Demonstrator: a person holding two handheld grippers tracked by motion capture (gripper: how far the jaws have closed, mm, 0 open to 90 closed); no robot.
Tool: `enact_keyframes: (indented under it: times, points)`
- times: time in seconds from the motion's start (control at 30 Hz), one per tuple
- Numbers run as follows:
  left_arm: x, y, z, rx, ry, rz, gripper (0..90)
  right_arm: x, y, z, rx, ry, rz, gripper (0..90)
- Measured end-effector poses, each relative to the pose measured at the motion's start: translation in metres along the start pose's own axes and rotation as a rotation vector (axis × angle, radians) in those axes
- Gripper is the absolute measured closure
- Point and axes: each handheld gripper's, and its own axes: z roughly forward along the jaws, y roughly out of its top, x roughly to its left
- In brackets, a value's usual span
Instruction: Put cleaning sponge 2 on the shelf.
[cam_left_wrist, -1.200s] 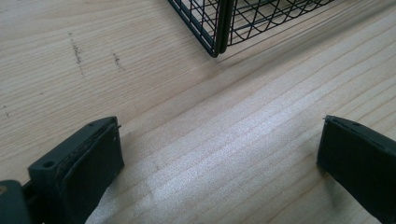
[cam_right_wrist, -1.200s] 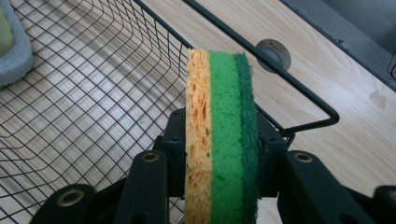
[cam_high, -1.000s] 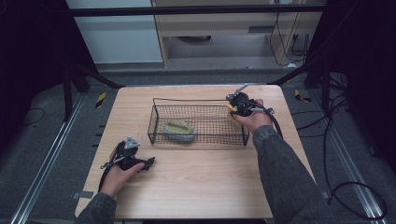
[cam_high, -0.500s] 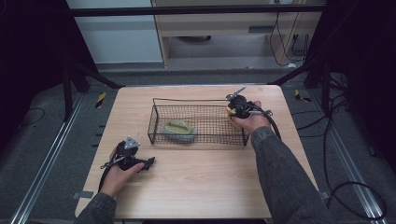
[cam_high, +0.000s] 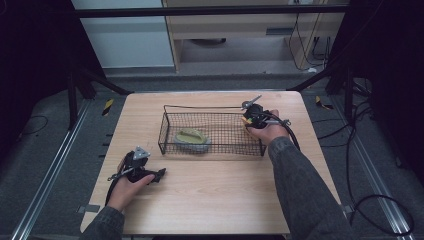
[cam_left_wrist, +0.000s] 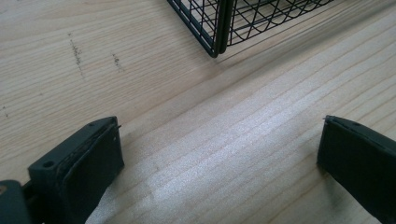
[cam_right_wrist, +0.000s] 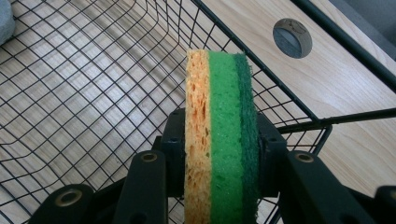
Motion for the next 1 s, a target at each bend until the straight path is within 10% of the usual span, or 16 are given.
enact_keyframes:
  times: [1.0]
  points:
    - [0.0, 0.0, 0.0, 0.003, -0.003, 0.003, 0.0, 0.012, -0.004, -0.025, -0.048, 0.069, -0.005, 54.6]
